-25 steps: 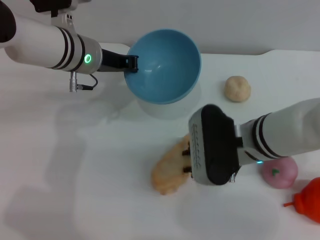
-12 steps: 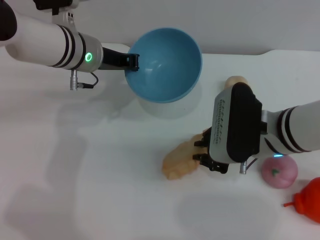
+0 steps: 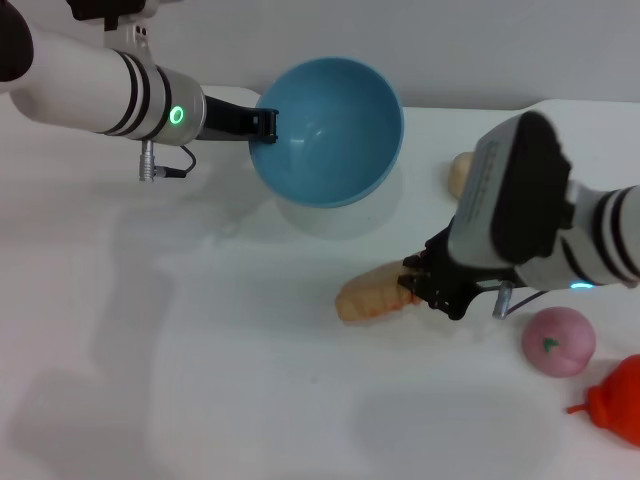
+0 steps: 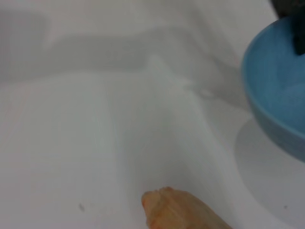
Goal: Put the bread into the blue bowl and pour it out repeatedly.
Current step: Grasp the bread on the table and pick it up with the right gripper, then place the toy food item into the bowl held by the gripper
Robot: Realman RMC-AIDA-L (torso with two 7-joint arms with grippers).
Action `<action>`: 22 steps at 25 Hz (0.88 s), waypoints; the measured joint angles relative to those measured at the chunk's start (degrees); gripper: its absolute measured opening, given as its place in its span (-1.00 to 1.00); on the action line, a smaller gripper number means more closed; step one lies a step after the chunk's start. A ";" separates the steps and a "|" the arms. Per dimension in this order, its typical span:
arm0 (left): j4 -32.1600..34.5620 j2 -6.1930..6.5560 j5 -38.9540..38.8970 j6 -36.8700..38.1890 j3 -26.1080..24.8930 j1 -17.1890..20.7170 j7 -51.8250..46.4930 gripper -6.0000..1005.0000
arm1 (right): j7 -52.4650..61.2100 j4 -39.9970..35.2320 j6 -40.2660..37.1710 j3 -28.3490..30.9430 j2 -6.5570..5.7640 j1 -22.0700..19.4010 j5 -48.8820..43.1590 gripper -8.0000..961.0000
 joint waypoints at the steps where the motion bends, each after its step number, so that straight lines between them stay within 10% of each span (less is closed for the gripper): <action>1: -0.02 0.00 0.00 -0.03 -0.01 0.03 0.00 -0.99 | 0.00 -0.25 -0.80 1.04 0.00 -0.22 0.97 -0.57; 22: -3.48 0.34 0.76 -2.98 -0.58 -1.63 0.00 -0.99 | -19.61 -7.02 -19.99 28.78 -0.04 -7.20 40.26 -0.87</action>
